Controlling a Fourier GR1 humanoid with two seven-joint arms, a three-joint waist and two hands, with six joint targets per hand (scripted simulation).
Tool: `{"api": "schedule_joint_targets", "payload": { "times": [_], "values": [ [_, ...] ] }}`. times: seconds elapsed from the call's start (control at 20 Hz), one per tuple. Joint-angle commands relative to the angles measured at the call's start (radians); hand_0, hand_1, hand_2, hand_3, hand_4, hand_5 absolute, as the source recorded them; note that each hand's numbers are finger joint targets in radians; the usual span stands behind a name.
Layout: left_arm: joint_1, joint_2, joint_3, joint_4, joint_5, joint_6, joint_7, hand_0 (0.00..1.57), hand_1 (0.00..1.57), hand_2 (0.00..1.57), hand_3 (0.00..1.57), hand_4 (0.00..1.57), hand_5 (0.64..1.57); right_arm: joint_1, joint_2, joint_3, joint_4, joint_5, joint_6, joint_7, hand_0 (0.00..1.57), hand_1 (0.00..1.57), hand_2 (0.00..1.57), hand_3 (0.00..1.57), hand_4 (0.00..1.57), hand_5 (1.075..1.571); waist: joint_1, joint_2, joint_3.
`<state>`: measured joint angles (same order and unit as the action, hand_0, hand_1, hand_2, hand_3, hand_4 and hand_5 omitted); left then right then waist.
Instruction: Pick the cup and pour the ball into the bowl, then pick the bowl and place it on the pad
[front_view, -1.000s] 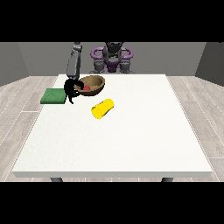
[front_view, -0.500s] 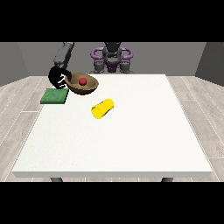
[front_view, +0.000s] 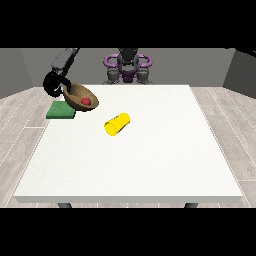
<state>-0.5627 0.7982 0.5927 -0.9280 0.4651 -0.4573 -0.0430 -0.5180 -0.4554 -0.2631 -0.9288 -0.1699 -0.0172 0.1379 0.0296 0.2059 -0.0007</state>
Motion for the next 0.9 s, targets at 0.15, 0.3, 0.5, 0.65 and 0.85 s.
{"api": "schedule_joint_targets", "payload": {
  "times": [0.15, 0.3, 0.5, 0.65, 0.85],
  "values": [
    [0.008, 0.018, 0.015, -0.012, -0.020, 0.008, -0.110, 0.00, 0.00, 0.00, 0.00, 0.70, 1.562, -0.060, -0.119, -0.118, 0.114, -0.068, 0.102, -0.110, 1.57, 1.57, 1.57, 1.37, 0.99, 1.571, 0.014, 0.139, 0.0014],
    [-0.045, 0.041, 0.027, -0.116, 0.021, 0.038, -0.062, 0.00, 0.00, 0.00, 0.00, 0.67, 1.559, -0.086, -0.209, -0.182, 0.230, -0.073, 0.154, -0.255, 1.57, 1.57, 1.57, 0.37, 0.99, 1.570, 0.034, 0.255, 0.0047],
    [0.003, 0.036, 0.064, -0.194, 0.068, 0.051, -0.037, 0.00, 0.00, 0.00, 0.00, 0.69, 1.560, -0.056, -0.275, -0.216, 0.351, -0.069, 0.228, -0.371, 1.57, 1.57, 1.57, 0.00, 0.98, 1.571, 0.040, 0.277, 0.0045],
    [0.036, -0.016, 0.051, -0.276, 0.092, 0.082, 0.001, 0.00, 0.00, 0.00, 0.00, 0.70, 1.560, -0.071, -0.302, -0.214, 0.415, -0.051, 0.245, -0.407, 1.57, 1.57, 1.57, 0.00, 0.99, 1.571, 0.028, 0.262, 0.0039],
    [0.083, -0.026, 0.053, -0.330, 0.105, 0.083, 0.015, 0.00, 0.00, 0.00, 0.00, 0.69, 1.557, -0.093, -0.329, -0.215, 0.469, -0.033, 0.238, -0.442, 1.57, 1.57, 1.57, 0.00, 0.98, 1.570, 0.047, 0.270, 0.0030]
  ]
}}
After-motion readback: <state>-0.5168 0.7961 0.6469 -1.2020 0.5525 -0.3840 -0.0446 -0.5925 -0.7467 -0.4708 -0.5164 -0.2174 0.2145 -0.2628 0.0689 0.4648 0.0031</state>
